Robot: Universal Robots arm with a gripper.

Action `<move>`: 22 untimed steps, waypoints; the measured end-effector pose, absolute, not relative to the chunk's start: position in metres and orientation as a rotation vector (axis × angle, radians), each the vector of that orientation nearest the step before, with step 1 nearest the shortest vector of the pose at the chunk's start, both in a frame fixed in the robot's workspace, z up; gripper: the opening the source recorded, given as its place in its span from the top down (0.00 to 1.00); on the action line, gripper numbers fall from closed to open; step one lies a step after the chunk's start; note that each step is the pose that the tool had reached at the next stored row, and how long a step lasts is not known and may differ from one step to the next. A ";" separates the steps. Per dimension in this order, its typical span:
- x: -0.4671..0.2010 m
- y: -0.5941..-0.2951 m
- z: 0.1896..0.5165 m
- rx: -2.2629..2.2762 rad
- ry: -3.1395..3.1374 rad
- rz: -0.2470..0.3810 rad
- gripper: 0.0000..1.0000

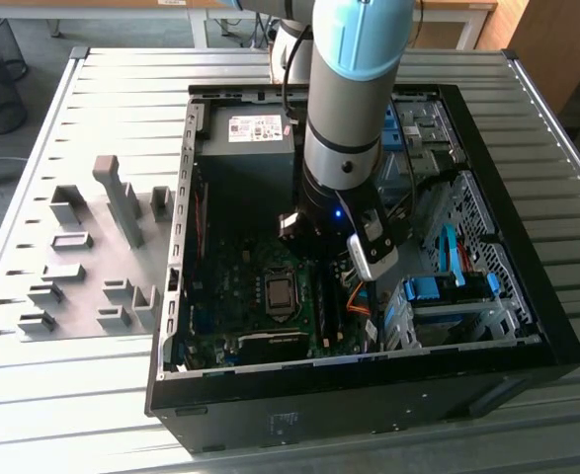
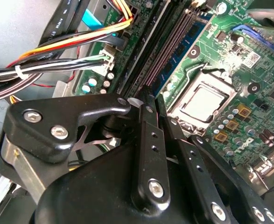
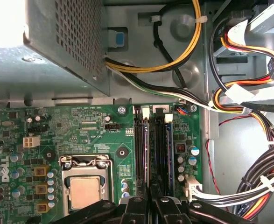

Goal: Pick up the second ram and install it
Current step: 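Insert the second ram into the second slot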

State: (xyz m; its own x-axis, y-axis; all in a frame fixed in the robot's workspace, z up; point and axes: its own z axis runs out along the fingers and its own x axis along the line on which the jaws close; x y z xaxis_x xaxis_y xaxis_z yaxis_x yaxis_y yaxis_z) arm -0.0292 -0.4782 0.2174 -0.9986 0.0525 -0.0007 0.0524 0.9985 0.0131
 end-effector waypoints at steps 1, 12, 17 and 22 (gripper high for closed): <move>-0.029 -0.478 0.217 0.080 3.140 0.020 0.86; -0.028 -0.478 0.214 0.050 3.141 0.020 0.86; -0.028 -0.477 0.215 0.044 3.141 0.020 0.86; -0.028 -0.477 0.215 0.033 3.141 0.020 0.86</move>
State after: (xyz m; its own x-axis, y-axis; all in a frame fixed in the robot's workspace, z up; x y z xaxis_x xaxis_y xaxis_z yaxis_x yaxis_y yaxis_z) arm -0.0277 -0.4766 0.2147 -0.9998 0.0209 0.0001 0.0209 0.9997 0.0128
